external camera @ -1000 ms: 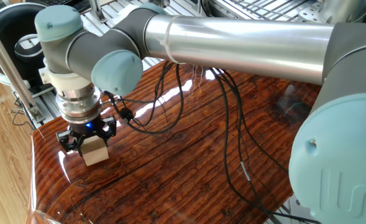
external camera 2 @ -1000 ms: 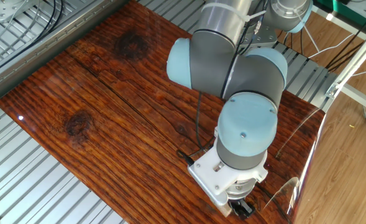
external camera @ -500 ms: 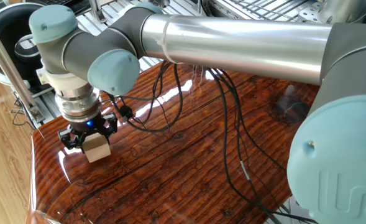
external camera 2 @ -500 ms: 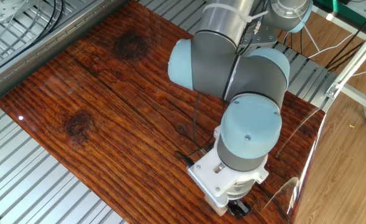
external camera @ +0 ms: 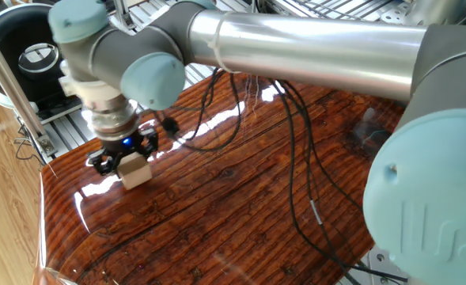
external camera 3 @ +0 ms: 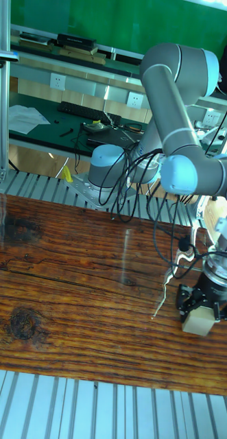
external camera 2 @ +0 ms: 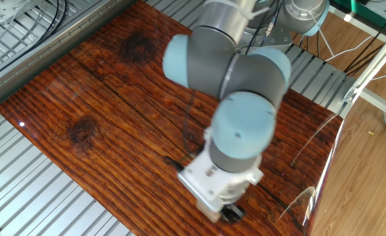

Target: Hold a small block with the gripper and sweep it from left to right on the table

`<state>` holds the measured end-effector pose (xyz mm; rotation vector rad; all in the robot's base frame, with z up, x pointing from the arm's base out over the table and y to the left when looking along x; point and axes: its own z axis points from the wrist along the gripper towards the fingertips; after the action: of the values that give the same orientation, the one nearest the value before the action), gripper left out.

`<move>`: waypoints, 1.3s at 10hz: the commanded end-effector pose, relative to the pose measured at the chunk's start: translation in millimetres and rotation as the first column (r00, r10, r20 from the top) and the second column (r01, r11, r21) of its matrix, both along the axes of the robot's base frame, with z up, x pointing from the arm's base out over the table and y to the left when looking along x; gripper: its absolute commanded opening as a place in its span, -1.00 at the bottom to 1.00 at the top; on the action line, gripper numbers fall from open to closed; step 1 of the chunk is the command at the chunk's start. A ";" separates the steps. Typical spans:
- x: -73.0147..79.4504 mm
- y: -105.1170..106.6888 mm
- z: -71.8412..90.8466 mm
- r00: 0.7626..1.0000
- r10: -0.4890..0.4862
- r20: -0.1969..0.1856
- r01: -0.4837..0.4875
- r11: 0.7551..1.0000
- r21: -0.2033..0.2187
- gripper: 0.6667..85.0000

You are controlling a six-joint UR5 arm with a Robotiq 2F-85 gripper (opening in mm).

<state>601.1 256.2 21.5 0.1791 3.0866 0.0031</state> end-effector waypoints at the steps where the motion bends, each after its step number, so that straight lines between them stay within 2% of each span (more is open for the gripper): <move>1: 1.0 -39.3 -6.8 0.997 0.079 0.019 -0.079 0.997 -0.001 -0.99; 3: -10.5 -55.6 -16.2 0.993 0.114 0.013 -0.114 0.993 0.015 -0.99; 5: -17.7 -68.6 -18.0 0.991 0.129 0.029 -0.129 0.992 0.009 -0.99; 10: -19.7 -65.2 -18.8 0.994 0.103 0.041 -0.103 0.995 0.000 -0.99; 13: -22.1 -48.9 -5.0 0.998 0.057 -0.005 -0.057 0.998 -0.016 -0.99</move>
<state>580.6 198.0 8.7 0.0373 3.0713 -0.0111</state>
